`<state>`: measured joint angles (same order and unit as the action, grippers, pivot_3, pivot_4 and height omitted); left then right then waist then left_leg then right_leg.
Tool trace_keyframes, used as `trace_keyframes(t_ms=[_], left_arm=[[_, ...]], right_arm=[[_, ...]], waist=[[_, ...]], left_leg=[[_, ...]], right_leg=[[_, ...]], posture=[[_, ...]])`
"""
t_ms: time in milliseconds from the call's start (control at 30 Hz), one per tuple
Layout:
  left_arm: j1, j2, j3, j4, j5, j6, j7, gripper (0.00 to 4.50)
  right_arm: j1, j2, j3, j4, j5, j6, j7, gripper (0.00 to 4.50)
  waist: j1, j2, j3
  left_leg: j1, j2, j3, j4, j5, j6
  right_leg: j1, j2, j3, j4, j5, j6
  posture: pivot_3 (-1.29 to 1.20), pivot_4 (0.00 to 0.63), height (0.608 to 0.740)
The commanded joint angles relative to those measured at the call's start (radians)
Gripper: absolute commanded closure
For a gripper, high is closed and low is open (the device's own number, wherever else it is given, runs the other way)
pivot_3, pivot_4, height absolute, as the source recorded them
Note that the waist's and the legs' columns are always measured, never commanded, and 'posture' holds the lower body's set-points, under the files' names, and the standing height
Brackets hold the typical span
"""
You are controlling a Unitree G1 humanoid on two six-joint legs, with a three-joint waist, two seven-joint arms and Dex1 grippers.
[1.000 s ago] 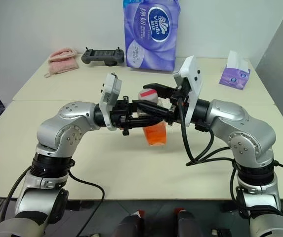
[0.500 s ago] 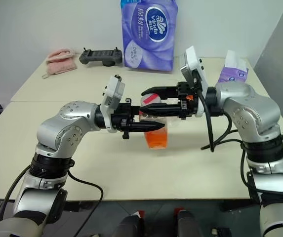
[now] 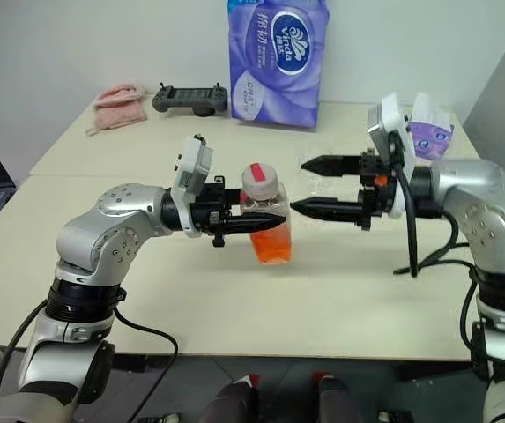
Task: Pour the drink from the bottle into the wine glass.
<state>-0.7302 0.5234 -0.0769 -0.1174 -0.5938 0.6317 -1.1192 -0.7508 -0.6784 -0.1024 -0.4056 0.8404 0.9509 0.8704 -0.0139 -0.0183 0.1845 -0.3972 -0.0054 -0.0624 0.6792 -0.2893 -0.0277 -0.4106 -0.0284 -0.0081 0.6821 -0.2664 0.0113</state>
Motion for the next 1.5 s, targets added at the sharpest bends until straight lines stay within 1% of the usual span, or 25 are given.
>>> trace_keyframes(t_ms=[33,167,367,433,533,633,867,1033,1167,1367,1500], left_arm=[[-0.018,-0.007,0.022,-0.036,-0.022,-0.011,0.007,2.68],[-0.035,-0.016,0.015,-0.020,-0.016,-0.016,0.001,2.68],[-0.045,-0.023,0.009,-0.017,-0.010,-0.021,-0.006,2.68],[-0.044,-0.023,0.010,-0.018,-0.011,-0.018,-0.006,2.68],[-0.035,-0.017,0.012,-0.026,-0.013,-0.015,-0.007,2.68],[-0.033,-0.017,0.012,-0.028,-0.012,-0.015,-0.003,2.68],[-0.039,-0.023,0.010,-0.020,-0.008,-0.021,-0.001,2.68],[-0.038,-0.022,0.012,-0.019,-0.007,-0.022,0.000,2.68],[-0.035,-0.021,0.012,-0.019,-0.007,-0.021,0.000,2.68],[-0.042,-0.027,0.008,-0.015,-0.004,-0.022,0.004,2.68],[-0.041,-0.023,0.011,-0.018,-0.005,-0.019,0.004,2.68]], right_arm=[[0.004,0.061,-0.017,-0.111,0.029,0.011,-0.147,0.33],[-0.015,0.170,0.044,-0.136,-0.052,-0.029,-0.305,0.33],[-0.025,0.234,0.083,-0.118,-0.101,-0.073,-0.364,0.33],[-0.022,0.233,0.078,-0.118,-0.098,-0.073,-0.366,0.33],[-0.005,0.200,0.052,-0.129,-0.075,-0.057,-0.347,0.33],[0.009,0.187,0.012,-0.135,-0.017,-0.027,-0.353,0.33],[0.007,0.150,0.008,-0.162,0.066,-0.005,-0.334,0.33],[0.019,0.130,0.016,-0.169,0.093,-0.001,-0.325,0.33],[0.008,0.127,0.028,-0.151,0.081,-0.019,-0.329,0.33],[-0.035,0.184,0.096,-0.092,-0.010,-0.075,-0.354,0.33],[-0.027,0.175,0.096,-0.073,-0.038,-0.095,-0.335,0.33]], waist=[[-0.004,0.000,0.000],[-0.010,0.000,0.000],[-0.012,0.000,0.000],[-0.012,0.000,0.000],[-0.012,0.000,0.000],[-0.012,0.000,0.000],[-0.013,0.000,0.000],[-0.013,0.000,0.000],[-0.013,0.000,0.000],[-0.013,0.000,0.000],[-0.013,0.000,0.000]], left_leg=[[0.000,0.000,0.000,0.000,0.000,0.000],[0.000,0.000,-0.001,0.000,0.000,-0.001],[-0.001,-0.001,-0.001,0.000,0.002,-0.003],[-0.001,-0.001,-0.001,0.000,0.001,-0.002],[-0.001,-0.001,-0.001,0.000,0.001,-0.001],[-0.001,-0.001,-0.001,0.000,0.000,0.000],[-0.001,0.000,-0.001,0.000,0.000,0.000],[-0.001,-0.001,-0.001,0.000,0.000,0.000],[-0.001,0.000,-0.001,0.000,0.000,0.000],[0.000,0.000,-0.001,0.000,0.000,0.000],[-0.001,-0.001,-0.001,0.000,0.000,0.000]], right_leg=[[0.000,0.000,0.000,0.000,0.000,0.000],[0.000,0.002,0.000,0.000,0.000,0.000],[0.000,0.003,0.000,-0.001,0.000,0.000],[0.000,0.003,0.000,-0.001,0.000,0.000],[0.000,0.004,0.000,0.000,0.000,0.000],[0.000,0.004,0.000,-0.001,0.000,0.000],[0.000,0.004,0.000,-0.001,0.000,0.000],[0.000,0.004,0.000,-0.001,0.000,0.000],[0.000,0.004,0.000,-0.001,0.000,0.000],[0.000,0.004,0.000,0.000,0.000,0.000],[0.000,0.004,0.000,-0.001,0.000,0.000]], posture=[[0.00,0.150,0.740],[0.00,0.150,0.740],[0.00,0.150,0.740],[0.00,0.150,0.740],[0.00,0.150,0.740],[0.00,0.150,0.740],[0.00,0.150,0.740],[0.00,0.150,0.740],[0.00,0.150,0.740],[0.00,0.150,0.740],[0.00,0.150,0.740]])
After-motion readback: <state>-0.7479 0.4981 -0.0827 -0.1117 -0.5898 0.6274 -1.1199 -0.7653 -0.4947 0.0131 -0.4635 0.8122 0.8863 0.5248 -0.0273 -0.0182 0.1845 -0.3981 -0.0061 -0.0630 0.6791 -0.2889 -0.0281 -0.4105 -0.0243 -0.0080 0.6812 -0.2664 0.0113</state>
